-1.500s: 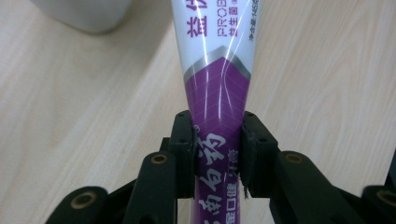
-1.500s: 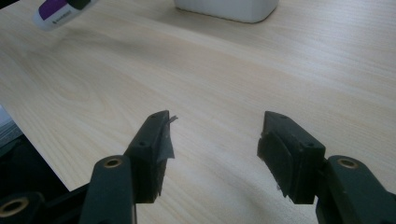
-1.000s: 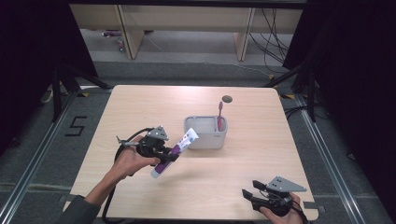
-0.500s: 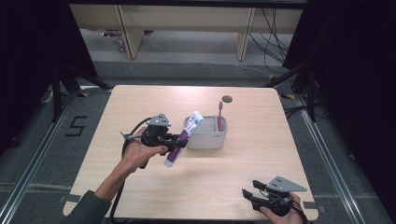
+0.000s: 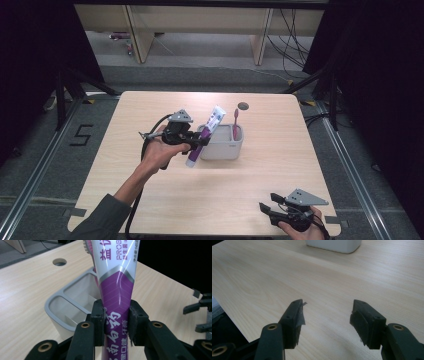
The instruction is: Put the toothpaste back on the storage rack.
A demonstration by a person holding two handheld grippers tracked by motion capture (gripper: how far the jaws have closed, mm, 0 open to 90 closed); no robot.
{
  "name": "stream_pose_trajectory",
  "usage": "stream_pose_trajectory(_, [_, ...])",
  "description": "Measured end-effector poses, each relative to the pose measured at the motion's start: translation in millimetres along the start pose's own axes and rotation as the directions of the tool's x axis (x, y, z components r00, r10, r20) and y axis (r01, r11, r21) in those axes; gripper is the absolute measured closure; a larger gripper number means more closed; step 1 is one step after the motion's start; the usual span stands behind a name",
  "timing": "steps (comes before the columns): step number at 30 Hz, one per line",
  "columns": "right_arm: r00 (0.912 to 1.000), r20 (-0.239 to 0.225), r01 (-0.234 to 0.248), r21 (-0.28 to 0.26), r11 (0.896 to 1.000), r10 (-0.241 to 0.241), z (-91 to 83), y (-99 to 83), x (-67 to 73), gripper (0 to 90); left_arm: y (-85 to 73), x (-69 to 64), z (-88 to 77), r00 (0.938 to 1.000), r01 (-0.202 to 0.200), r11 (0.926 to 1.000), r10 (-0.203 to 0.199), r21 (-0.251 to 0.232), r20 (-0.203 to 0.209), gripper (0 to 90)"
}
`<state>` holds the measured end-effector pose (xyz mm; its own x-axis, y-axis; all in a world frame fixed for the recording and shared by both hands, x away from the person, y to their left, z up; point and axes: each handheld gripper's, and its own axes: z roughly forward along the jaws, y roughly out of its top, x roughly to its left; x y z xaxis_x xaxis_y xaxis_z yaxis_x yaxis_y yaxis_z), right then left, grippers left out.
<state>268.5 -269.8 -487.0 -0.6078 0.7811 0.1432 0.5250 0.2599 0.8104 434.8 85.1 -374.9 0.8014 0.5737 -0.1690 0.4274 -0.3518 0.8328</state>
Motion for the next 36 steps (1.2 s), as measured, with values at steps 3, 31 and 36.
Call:
stream_pose_trajectory(3, [1.0000,-0.002,-0.002,0.005,1.000,0.002,-0.3,0.1,0.1,43.5,7.4,0.5,1.7,0.9998,-0.010,0.9999,0.010,-0.008,-0.015,69.8])
stream_pose_trajectory(31, [0.9999,-0.011,-0.002,0.002,1.000,0.002,-0.7,0.2,-2.0,43.4,68.8,6.7,39.7,0.9956,0.014,0.9973,-0.020,-0.072,-0.091,69.8])
stream_pose_trajectory(36, [0.9989,-0.023,-0.042,0.014,0.999,0.042,-1.4,-0.4,1.1,43.5,73.3,7.5,48.1,0.9939,0.002,0.9967,-0.011,-0.081,-0.110,69.7])
